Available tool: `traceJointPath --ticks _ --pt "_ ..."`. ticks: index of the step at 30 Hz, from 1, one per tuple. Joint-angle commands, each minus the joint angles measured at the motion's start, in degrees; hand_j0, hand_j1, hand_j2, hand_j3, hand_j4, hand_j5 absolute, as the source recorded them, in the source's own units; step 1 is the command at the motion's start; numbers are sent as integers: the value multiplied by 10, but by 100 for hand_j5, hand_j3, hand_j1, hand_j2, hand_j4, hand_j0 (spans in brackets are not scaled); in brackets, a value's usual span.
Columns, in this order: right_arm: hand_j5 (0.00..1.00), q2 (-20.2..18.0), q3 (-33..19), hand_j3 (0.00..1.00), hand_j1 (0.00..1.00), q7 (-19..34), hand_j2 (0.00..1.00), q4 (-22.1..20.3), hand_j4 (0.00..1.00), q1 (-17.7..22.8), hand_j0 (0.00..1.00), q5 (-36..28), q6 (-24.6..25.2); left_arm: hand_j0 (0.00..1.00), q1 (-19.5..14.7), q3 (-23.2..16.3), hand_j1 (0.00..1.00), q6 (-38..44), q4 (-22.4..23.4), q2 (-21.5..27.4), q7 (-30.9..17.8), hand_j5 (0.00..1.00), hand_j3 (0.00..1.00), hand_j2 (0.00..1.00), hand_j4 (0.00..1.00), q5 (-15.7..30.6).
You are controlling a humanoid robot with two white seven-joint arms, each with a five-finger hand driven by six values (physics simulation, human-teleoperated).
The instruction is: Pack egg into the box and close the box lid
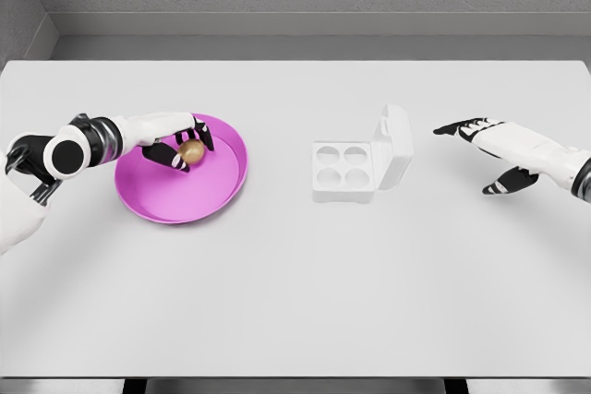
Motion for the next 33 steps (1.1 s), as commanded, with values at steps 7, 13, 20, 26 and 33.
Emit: traceJointPath --ticks 7,13,20,26,33 --pt "100 0 0 100 100 -1 100 0 100 1 100 -3 1 48 1 10 48 -1 -5 0 0 48 48 48 48 5" --pt "100 0 1 100 100 0 100 2 100 1 100 -2 1 46 1 15 46 -1 -19 1 0 46 46 46 46 5" --pt "100 0 1 100 100 -1 100 1 100 1 100 -2 1 45 2 21 45 -2 -29 1 0 45 45 45 45 5" --pt "100 0 1 100 100 -1 100 0 100 1 100 -2 1 44 2 24 44 -2 -39 1 0 44 44 44 44 5" --pt "100 0 1 100 100 -1 100 1 100 1 100 -2 1 43 0 26 43 -2 -49 0 0 43 43 43 43 6"
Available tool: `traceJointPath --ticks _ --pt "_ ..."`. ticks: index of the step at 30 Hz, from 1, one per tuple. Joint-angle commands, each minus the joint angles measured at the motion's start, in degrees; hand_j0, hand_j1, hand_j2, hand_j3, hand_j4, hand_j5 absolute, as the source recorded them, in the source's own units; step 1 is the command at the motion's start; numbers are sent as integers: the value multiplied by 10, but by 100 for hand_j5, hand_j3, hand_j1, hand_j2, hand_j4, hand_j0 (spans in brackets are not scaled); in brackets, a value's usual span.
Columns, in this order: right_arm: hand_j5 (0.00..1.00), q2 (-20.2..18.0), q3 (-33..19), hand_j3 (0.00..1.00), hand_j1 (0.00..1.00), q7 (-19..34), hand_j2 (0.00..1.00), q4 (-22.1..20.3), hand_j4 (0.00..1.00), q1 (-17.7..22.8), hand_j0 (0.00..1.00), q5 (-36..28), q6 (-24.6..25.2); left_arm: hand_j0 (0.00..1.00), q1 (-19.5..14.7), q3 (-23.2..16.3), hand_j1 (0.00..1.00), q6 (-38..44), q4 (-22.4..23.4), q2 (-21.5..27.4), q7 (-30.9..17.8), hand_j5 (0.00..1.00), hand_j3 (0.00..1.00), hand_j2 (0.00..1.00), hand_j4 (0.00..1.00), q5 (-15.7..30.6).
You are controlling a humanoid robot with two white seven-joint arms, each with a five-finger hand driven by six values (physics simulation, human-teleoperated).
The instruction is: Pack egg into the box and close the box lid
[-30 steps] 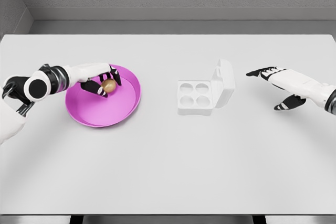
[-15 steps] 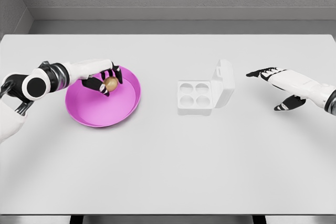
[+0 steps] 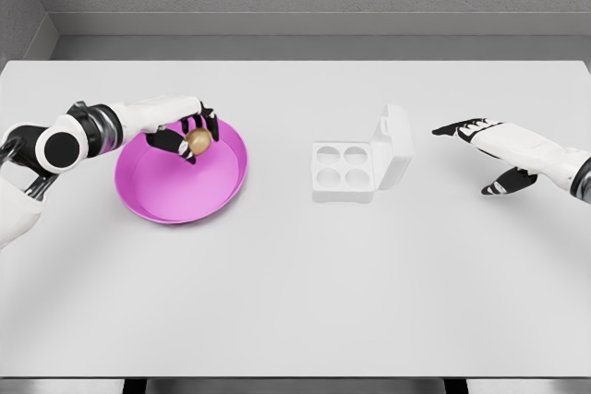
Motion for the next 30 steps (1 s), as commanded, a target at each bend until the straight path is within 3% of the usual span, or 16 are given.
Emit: traceJointPath --ticks 1,30 --pt "100 -2 0 100 100 0 100 0 100 1 100 -2 1 43 0 1 43 -1 -4 0 0 43 43 43 43 1" --pt "100 -4 0 100 100 0 100 3 100 4 100 -2 1 40 -5 5 40 -4 -9 -40 0 40 40 40 40 -1"
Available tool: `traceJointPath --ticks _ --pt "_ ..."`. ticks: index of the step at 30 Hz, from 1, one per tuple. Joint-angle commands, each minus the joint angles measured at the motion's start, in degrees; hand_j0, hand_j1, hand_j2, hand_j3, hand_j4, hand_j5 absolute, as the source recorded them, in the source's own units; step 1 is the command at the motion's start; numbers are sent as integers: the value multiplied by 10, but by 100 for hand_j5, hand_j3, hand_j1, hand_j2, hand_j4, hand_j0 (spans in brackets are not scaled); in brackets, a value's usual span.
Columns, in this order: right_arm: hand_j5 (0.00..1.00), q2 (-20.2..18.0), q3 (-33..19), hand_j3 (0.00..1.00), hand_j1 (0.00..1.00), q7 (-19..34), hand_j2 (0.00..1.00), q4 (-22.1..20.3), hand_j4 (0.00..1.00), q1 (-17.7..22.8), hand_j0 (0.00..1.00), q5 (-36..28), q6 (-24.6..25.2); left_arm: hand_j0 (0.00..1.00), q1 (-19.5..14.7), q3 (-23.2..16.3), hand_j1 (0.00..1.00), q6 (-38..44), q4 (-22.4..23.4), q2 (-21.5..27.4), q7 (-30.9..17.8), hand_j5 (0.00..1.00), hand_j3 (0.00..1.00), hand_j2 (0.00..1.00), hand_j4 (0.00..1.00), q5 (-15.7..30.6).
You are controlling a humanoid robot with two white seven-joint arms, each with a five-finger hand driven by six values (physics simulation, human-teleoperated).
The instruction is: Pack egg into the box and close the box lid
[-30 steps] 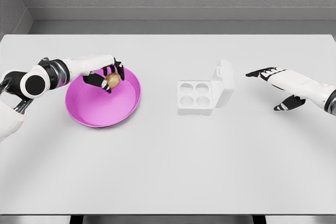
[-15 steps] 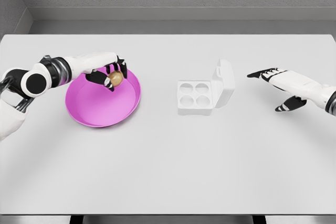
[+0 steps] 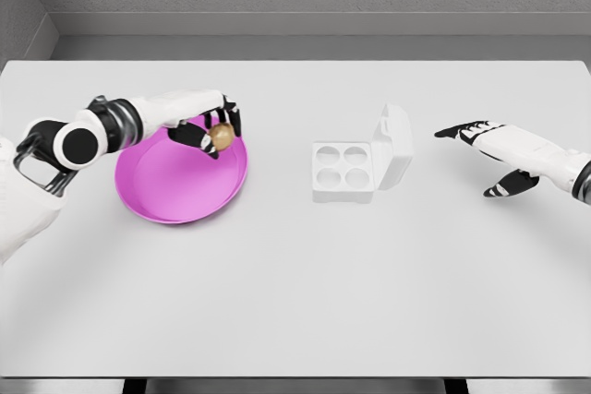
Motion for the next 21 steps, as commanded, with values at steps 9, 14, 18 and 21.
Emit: traceJointPath --ticks 9,14,18,21 --pt "100 0 1 100 100 -1 100 1 100 0 100 -2 1 39 -2 0 39 -2 -7 -20 0 39 39 39 39 0" --pt "100 0 0 100 100 0 100 0 100 1 100 -2 1 39 -3 0 39 -2 -7 -29 0 39 39 39 39 -1" --pt "100 0 1 100 100 0 100 0 100 1 100 -2 1 39 -4 0 39 -2 -7 -41 0 39 39 39 39 -2" --pt "100 0 0 100 100 -1 100 0 100 1 100 -2 1 38 -7 0 38 -2 -7 -45 0 38 38 38 38 -2"
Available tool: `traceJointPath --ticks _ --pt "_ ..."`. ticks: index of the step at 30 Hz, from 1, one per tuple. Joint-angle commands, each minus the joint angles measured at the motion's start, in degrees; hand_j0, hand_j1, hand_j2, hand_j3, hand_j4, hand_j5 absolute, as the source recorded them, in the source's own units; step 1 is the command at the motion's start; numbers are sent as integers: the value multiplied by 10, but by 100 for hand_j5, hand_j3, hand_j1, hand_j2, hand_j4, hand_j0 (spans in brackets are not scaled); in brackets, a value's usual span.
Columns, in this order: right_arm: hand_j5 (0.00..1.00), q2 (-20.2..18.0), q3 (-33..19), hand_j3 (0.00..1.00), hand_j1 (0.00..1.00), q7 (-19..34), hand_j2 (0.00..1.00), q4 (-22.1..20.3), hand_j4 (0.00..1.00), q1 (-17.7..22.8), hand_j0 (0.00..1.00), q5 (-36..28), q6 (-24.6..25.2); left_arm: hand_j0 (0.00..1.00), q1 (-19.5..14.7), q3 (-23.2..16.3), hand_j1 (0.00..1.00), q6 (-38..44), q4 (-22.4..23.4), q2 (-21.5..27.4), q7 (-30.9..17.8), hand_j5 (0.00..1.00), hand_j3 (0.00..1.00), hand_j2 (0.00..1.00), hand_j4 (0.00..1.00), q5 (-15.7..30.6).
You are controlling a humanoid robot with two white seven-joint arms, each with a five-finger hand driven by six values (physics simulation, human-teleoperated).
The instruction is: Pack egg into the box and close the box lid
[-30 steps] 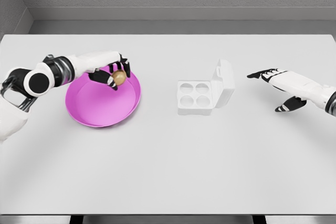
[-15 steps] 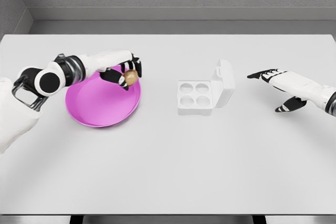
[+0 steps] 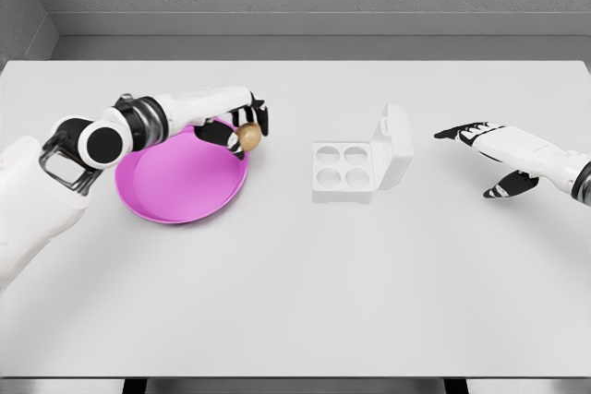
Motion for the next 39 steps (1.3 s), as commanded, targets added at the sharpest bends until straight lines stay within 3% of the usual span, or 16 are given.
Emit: traceJointPath --ticks 1,39 --pt "100 -1 0 100 100 -1 100 0 100 0 100 -3 1 38 0 0 38 -1 0 -8 0 38 38 38 38 0" --pt "100 0 0 100 100 0 100 -3 100 -1 100 -3 1 36 -6 -6 36 -2 9 -76 0 36 36 36 36 -3"
